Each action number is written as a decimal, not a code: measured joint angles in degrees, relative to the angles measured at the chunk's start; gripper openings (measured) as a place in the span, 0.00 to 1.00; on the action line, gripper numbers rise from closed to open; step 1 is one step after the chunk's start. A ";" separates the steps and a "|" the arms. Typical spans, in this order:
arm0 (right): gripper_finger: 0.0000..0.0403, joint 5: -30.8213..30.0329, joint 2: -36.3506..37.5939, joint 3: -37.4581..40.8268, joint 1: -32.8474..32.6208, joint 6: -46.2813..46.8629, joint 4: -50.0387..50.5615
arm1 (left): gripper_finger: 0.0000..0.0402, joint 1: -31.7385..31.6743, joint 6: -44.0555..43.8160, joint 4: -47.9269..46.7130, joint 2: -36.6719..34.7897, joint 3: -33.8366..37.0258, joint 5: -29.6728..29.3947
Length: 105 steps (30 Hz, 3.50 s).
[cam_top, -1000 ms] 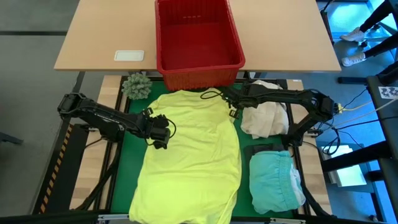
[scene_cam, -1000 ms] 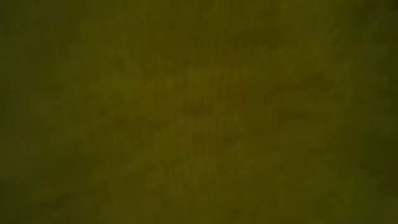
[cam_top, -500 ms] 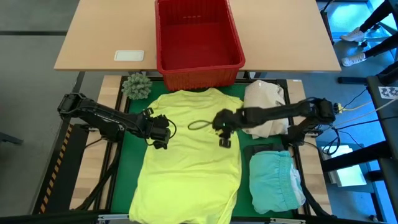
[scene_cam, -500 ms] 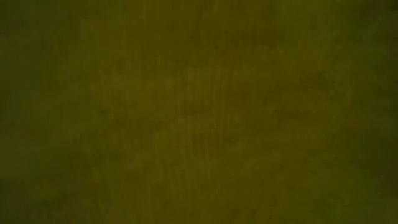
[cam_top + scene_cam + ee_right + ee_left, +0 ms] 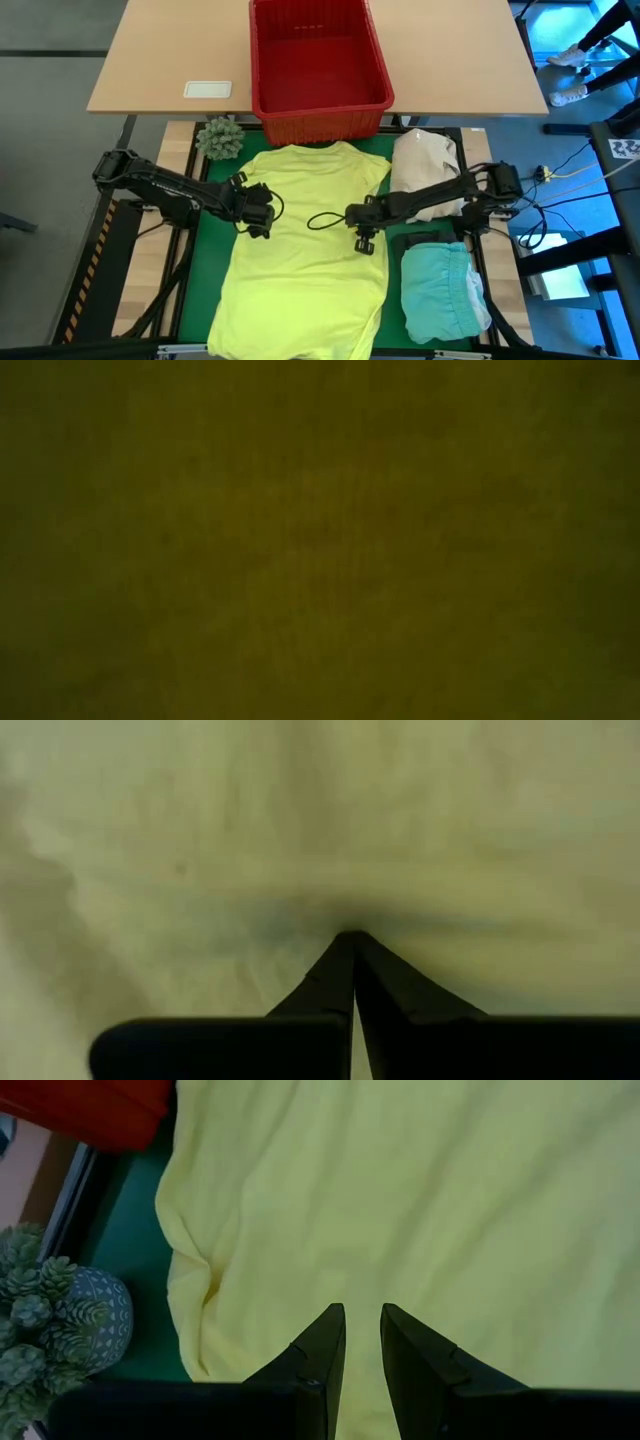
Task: Fold Laundry from Bin
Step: Fold the yellow shirt
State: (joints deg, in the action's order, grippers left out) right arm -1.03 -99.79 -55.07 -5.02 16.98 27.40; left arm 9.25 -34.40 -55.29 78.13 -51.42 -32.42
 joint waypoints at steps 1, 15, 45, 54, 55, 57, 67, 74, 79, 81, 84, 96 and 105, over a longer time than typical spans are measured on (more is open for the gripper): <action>0.03 0.66 -0.55 -0.10 0.00 0.51 0.34 | 0.16 -0.18 -0.02 -0.03 0.00 0.00 0.00; 0.01 2.11 -0.30 -2.48 0.00 6.94 28.45 | 0.16 -0.78 -0.24 -0.17 0.00 0.00 -0.02; 0.01 4.81 0.51 -16.39 0.15 -6.48 7.08 | 0.01 -26.18 3.01 13.47 -0.02 12.76 12.12; 0.01 4.58 -2.20 -16.41 0.15 -6.58 6.33 | 0.00 -26.07 3.00 12.03 -0.02 11.89 12.22; 0.01 4.58 -2.71 -16.41 0.15 -6.64 6.45 | 0.00 -26.07 3.00 11.59 -0.04 11.13 12.20; 0.01 4.65 -4.15 -16.41 0.15 -6.79 6.81 | 0.00 -25.96 2.98 10.20 -0.13 9.71 11.72; 0.01 7.05 -8.75 -16.39 0.15 -6.83 6.55 | 0.00 -25.85 1.47 4.58 -0.13 8.98 9.42; 0.01 7.07 -8.80 -16.39 0.17 -6.83 6.51 | 0.01 -25.09 5.94 10.09 -0.13 8.98 12.23; 0.01 7.09 -8.80 -16.39 0.15 -6.83 6.51 | 0.09 -24.92 10.93 13.05 -0.13 8.65 15.50; 0.01 7.07 -8.80 -16.39 0.17 -6.83 6.52 | 0.15 -24.94 11.93 11.80 -0.13 8.00 14.81; 0.01 7.13 -8.80 -16.39 0.15 -6.83 6.86 | 0.22 -24.91 11.71 7.64 -0.13 6.40 12.12; 0.01 7.27 -8.80 -16.40 0.15 -6.83 6.89 | 0.31 -26.70 4.65 2.24 0.39 6.06 7.39; 0.01 7.29 -8.80 -16.41 0.17 -6.85 6.32 | 0.31 -27.92 3.56 12.67 1.19 11.81 12.36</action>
State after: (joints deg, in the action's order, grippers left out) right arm 6.26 -108.60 -71.48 -4.85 10.13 33.72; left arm -18.66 -30.84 -42.62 79.32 -39.61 -20.06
